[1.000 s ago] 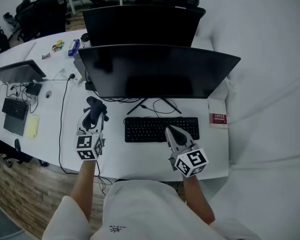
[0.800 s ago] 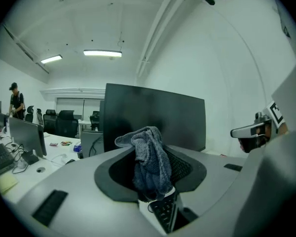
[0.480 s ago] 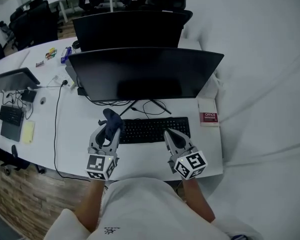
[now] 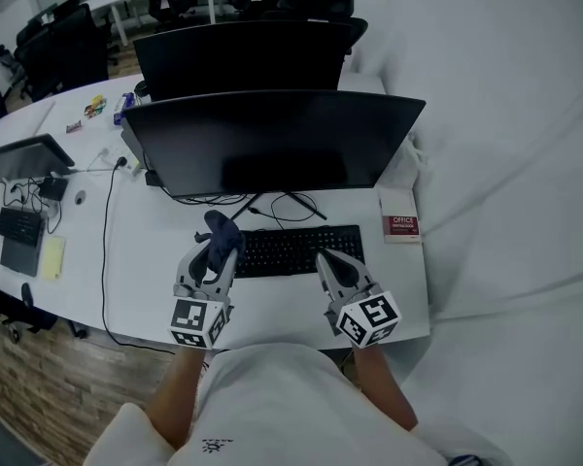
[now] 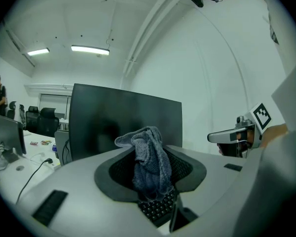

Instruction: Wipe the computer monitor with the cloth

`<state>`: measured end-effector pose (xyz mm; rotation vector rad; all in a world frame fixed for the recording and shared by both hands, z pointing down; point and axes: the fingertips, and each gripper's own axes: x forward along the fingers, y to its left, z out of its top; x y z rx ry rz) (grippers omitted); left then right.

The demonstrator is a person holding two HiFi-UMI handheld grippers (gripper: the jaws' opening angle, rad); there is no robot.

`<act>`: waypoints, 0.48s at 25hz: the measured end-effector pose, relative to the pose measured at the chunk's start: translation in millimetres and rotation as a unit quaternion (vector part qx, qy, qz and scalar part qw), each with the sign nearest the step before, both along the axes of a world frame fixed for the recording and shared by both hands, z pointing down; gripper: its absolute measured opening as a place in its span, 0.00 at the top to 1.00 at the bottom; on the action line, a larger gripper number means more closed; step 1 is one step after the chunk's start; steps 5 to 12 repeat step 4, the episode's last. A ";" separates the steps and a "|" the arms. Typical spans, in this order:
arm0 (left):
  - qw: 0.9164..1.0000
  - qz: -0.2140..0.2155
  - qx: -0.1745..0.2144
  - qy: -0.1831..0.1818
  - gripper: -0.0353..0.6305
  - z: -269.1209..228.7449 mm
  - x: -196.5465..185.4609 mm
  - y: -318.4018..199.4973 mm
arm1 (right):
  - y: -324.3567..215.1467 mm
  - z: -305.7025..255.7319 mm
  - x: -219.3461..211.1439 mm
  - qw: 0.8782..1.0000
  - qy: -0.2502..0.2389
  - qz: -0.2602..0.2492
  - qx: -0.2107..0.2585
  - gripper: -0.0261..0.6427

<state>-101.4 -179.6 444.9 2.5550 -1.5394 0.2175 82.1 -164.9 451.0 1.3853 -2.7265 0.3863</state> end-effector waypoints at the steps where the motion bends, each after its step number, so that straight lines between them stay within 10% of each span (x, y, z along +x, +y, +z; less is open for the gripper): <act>1: 1.000 0.001 0.000 0.000 0.72 -0.5 2.2 0.1 | 0.3 0.2 1.7 1.000 0.000 0.000 0.000 0.93; 12: 1.000 0.006 0.001 -0.001 0.71 -1.5 8.8 0.7 | 1.3 1.1 6.4 1.000 -0.002 0.002 -0.002 0.93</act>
